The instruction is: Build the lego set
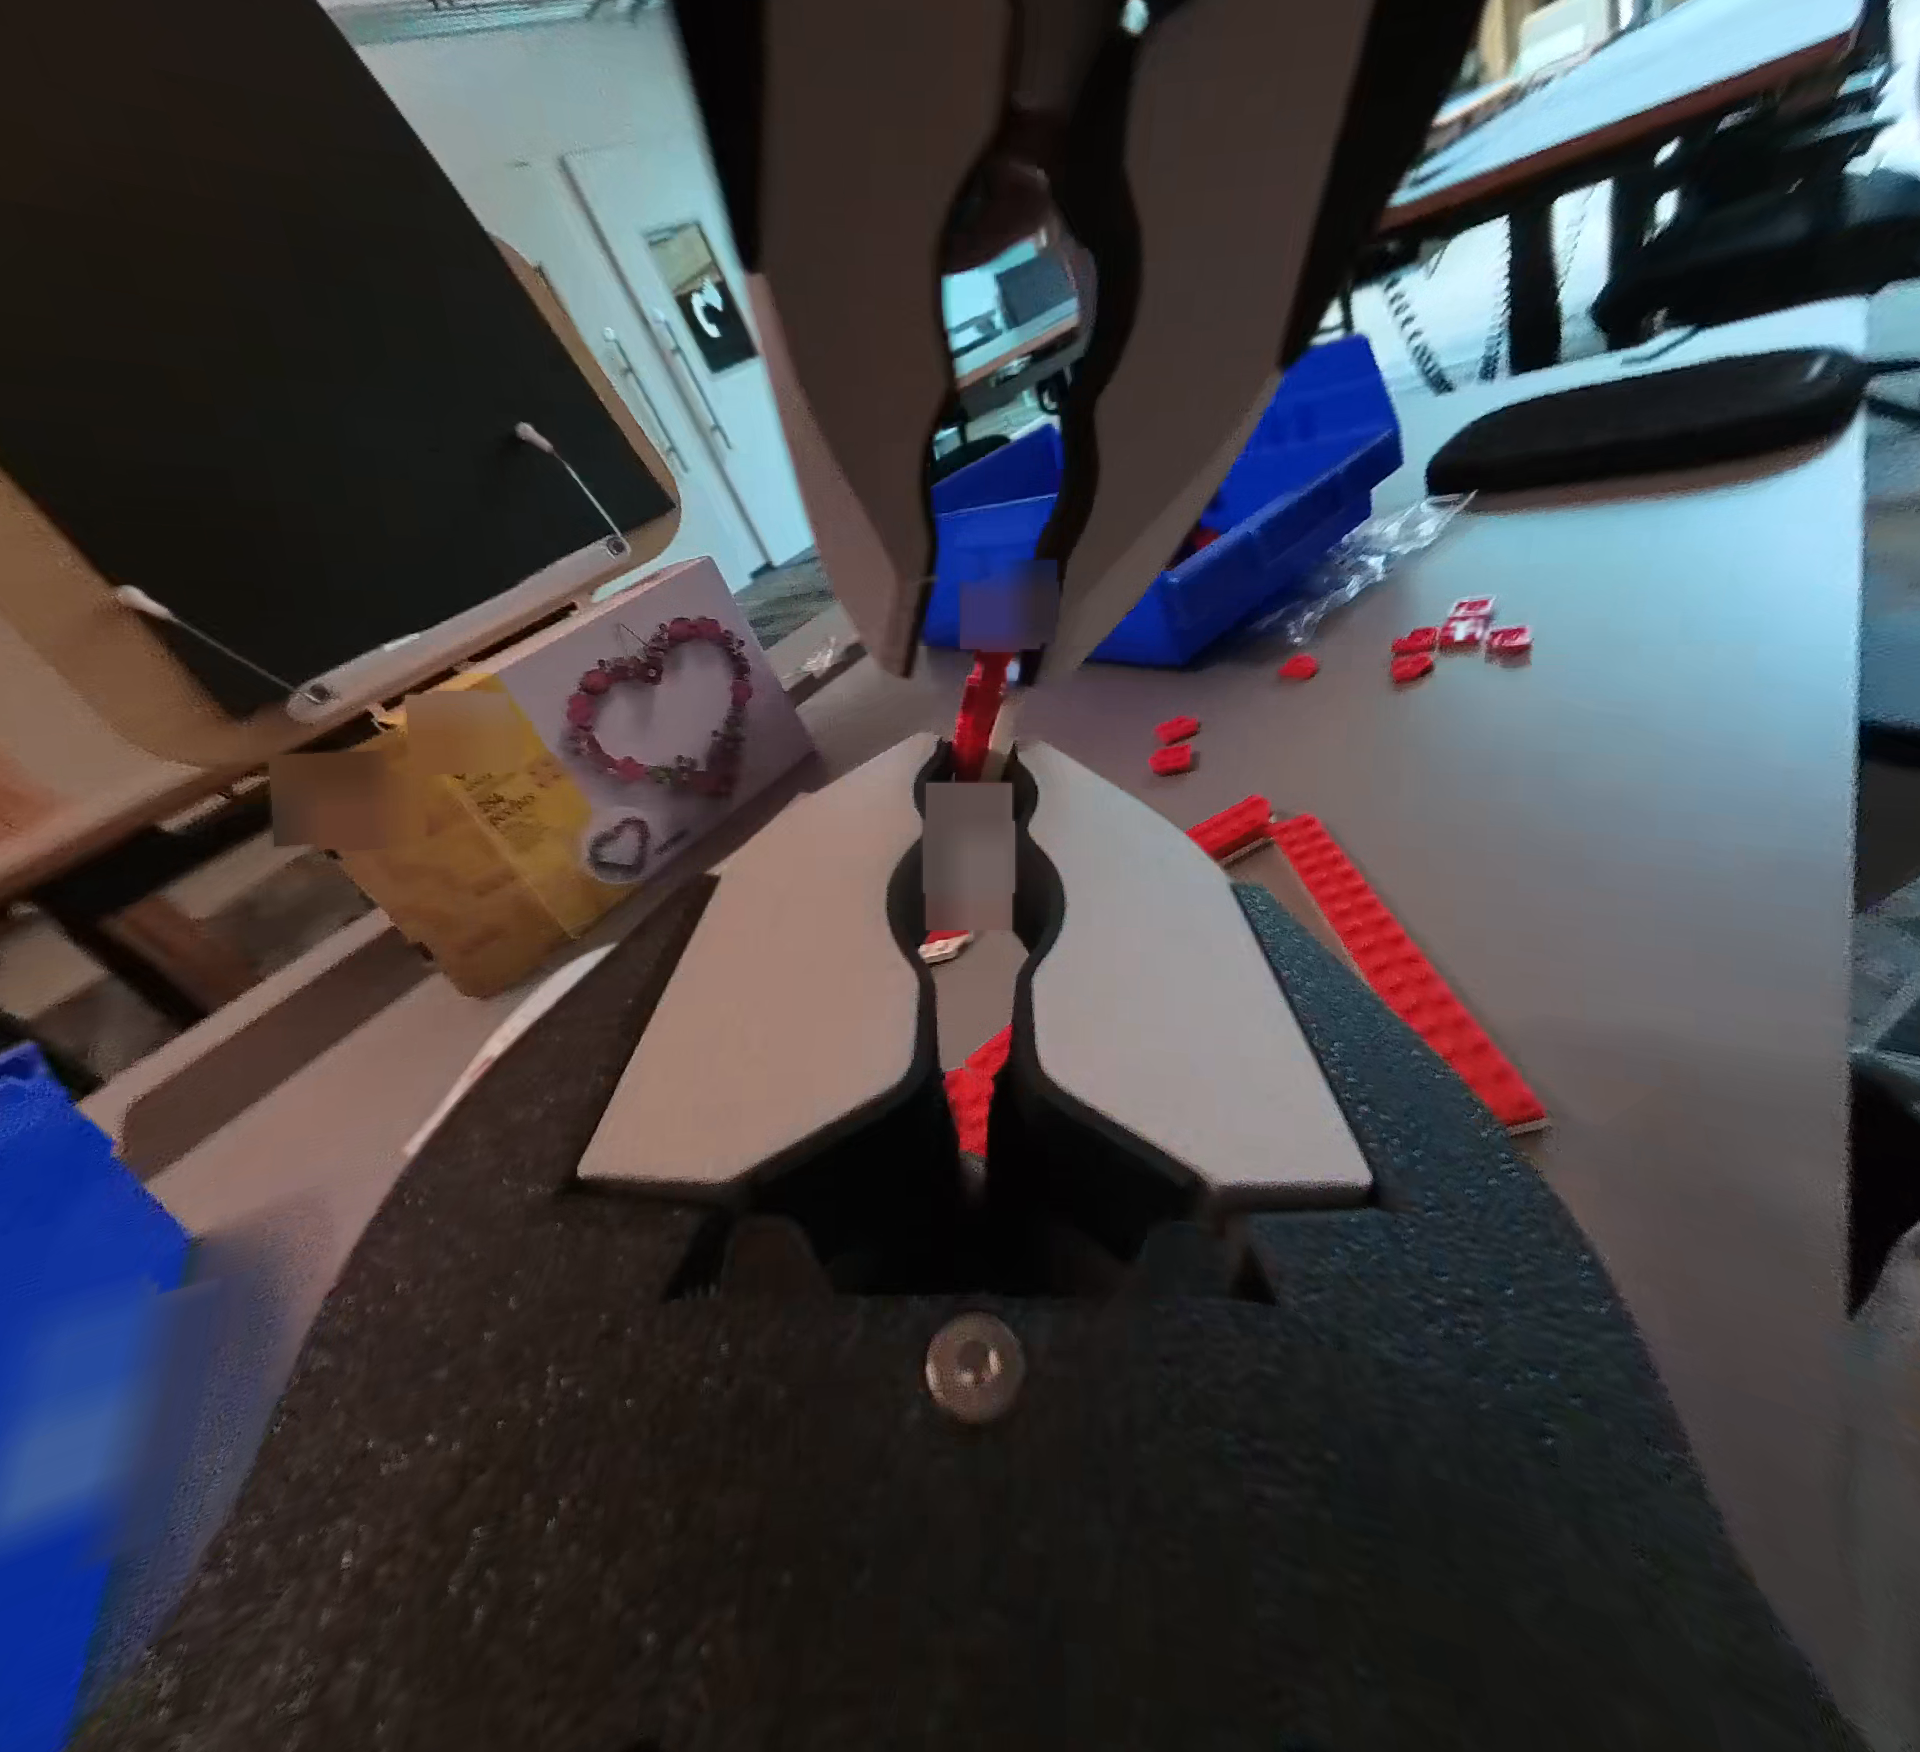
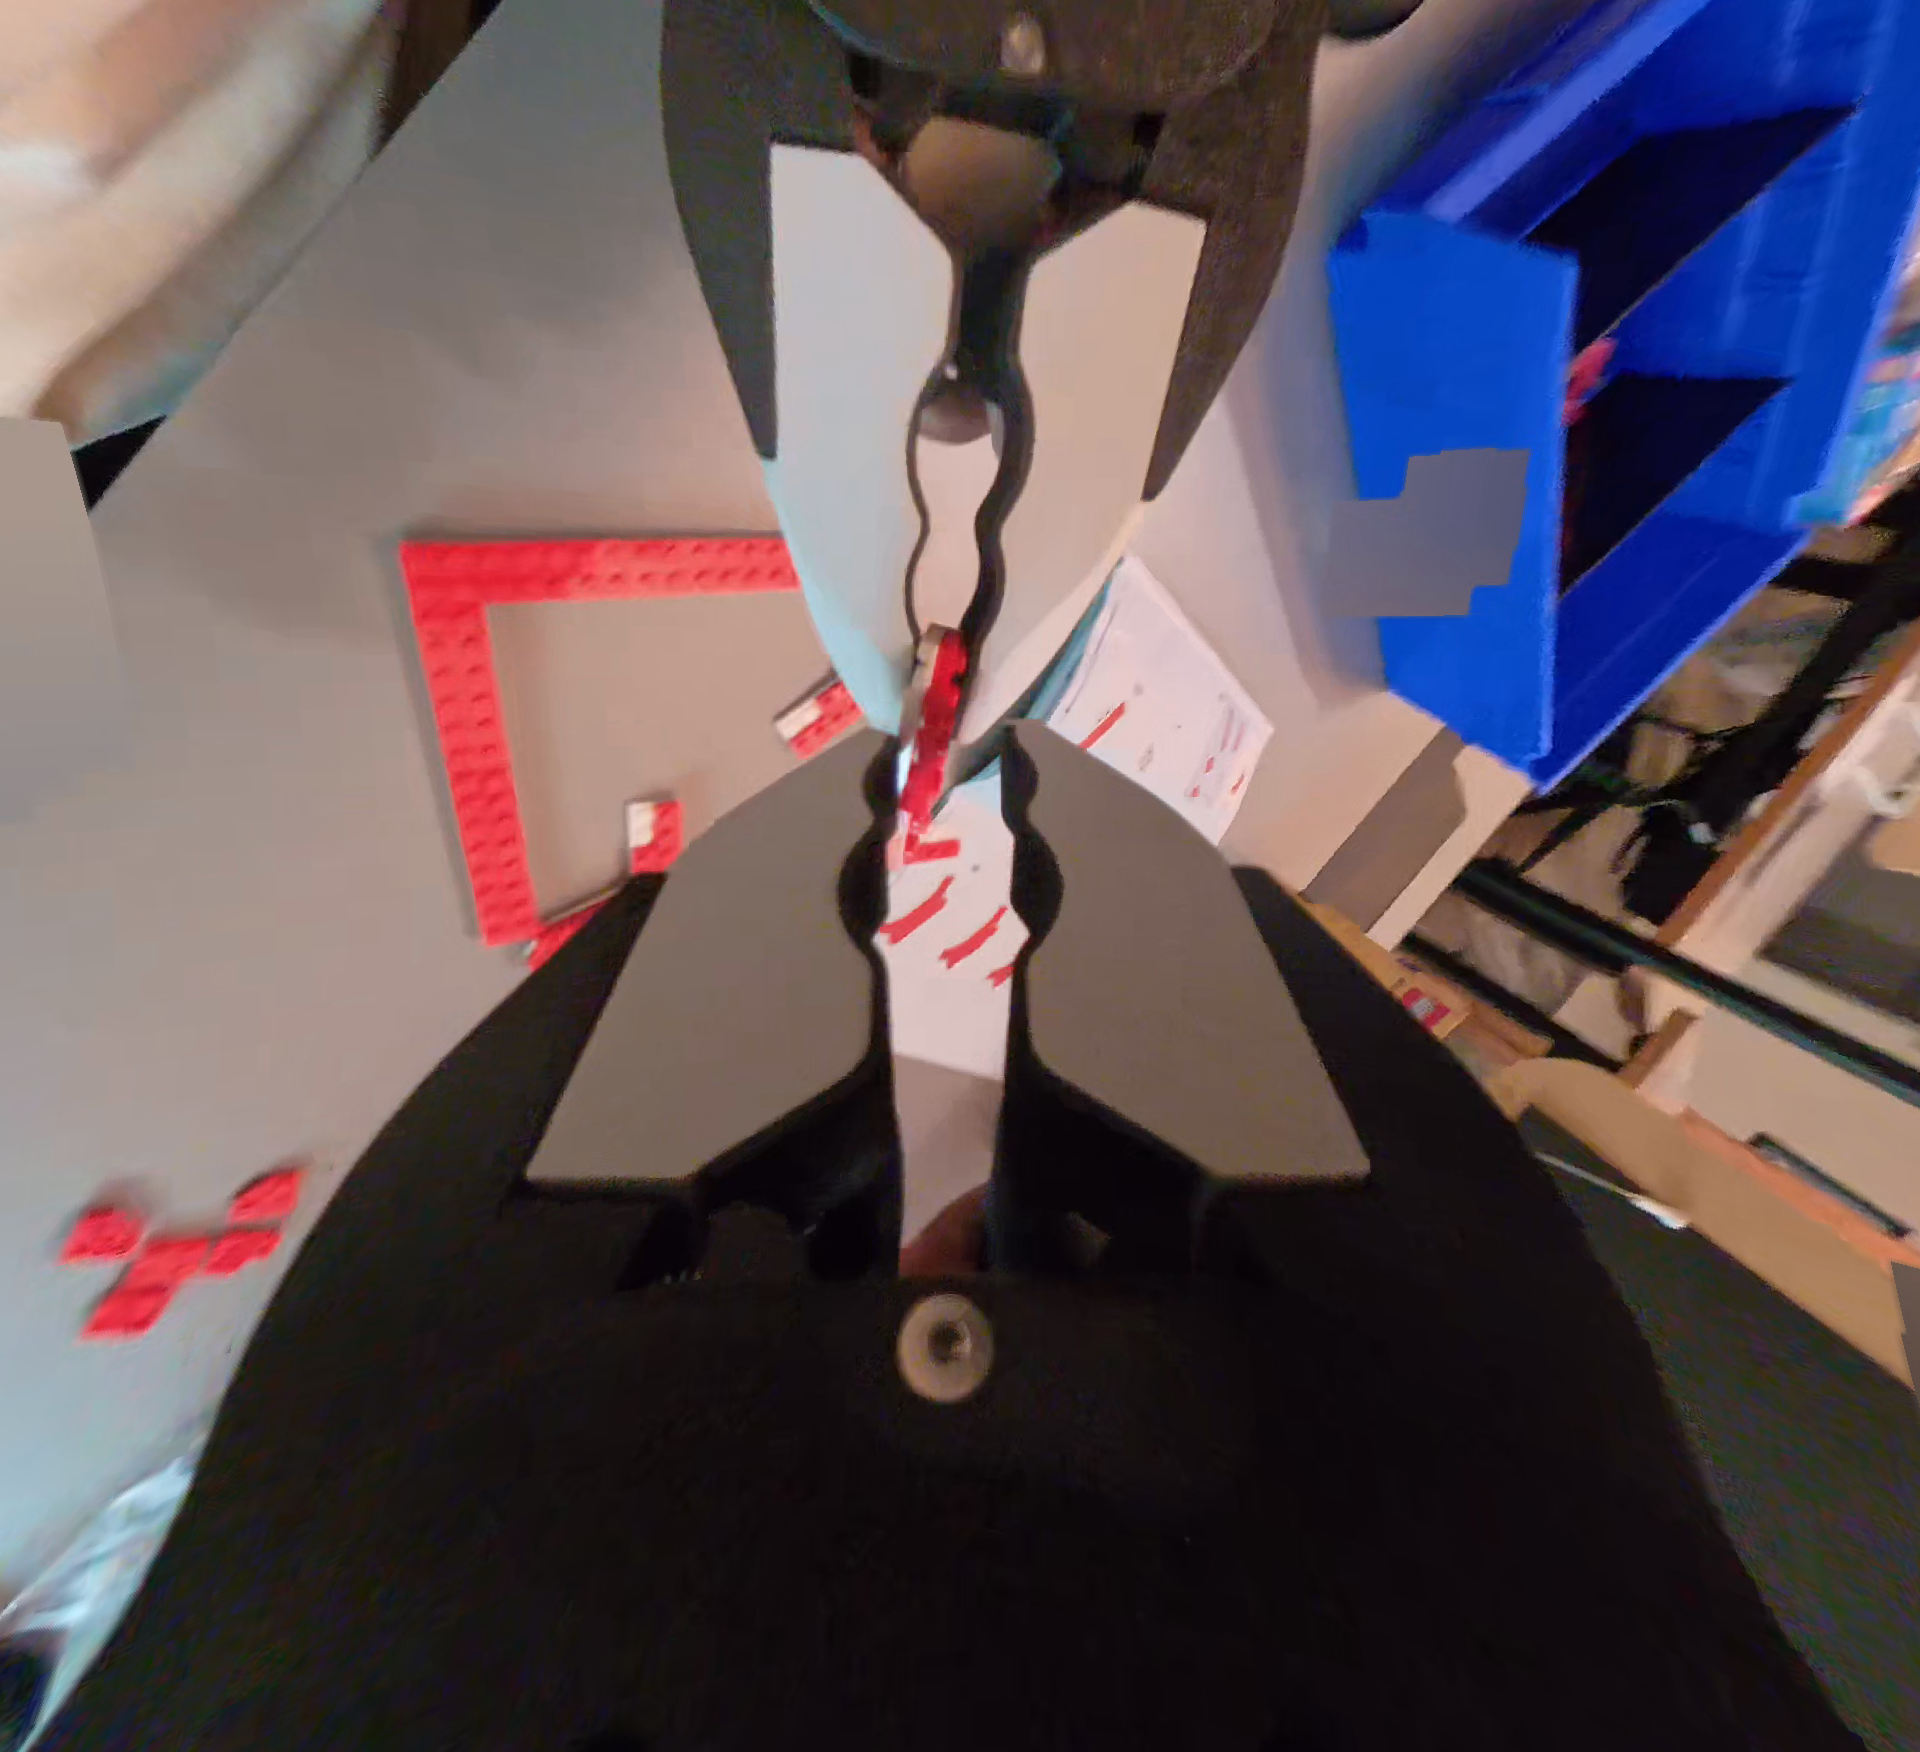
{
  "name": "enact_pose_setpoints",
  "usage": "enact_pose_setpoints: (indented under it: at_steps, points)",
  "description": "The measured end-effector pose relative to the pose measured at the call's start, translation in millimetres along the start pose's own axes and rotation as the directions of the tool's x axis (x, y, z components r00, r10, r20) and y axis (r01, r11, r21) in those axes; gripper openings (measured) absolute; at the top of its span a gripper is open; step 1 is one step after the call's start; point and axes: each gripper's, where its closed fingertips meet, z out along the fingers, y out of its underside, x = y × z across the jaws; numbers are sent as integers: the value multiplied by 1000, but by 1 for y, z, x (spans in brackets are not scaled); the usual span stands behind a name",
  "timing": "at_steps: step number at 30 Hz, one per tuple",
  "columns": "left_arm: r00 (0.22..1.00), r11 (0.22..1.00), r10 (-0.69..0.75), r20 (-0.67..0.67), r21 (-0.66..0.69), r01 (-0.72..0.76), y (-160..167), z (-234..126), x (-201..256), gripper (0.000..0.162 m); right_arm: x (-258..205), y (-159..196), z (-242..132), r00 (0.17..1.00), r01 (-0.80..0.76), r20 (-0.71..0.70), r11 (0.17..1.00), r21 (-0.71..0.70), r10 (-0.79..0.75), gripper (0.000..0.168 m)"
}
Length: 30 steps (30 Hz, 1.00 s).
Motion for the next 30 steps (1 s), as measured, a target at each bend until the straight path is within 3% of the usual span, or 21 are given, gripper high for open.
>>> enact_pose_setpoints:
  at_steps: [5,9,13,24,27,30]
  points:
    - [997,997,-73,-33,-3,73,4,-1,-2,8,1,0,3,997,1,-83,1000,15,0,15]
    - [994,995,-100,-53,1,100,3,1,0,8,-8,0,3,999,-43,-31,999,22,43,23]
    - [995,996,-84,-61,5,85,1,1,4,8,-6,2,6,997,-26,-68,1000,13,26,13]
    - [997,995,77,22,60,-78,-10,-5,3,8,-5,-7,-2,994,-38,-99,998,53,43,8]
    - [984,979,146,104,127,-159,-18,-11,-4,8,2,-13,-7,978,6,-209,997,80,11,9]
    - [955,946,243,172,174,-272,-26,-18,-7,8,14,-11,-25,933,24,-359,998,63,0,33]
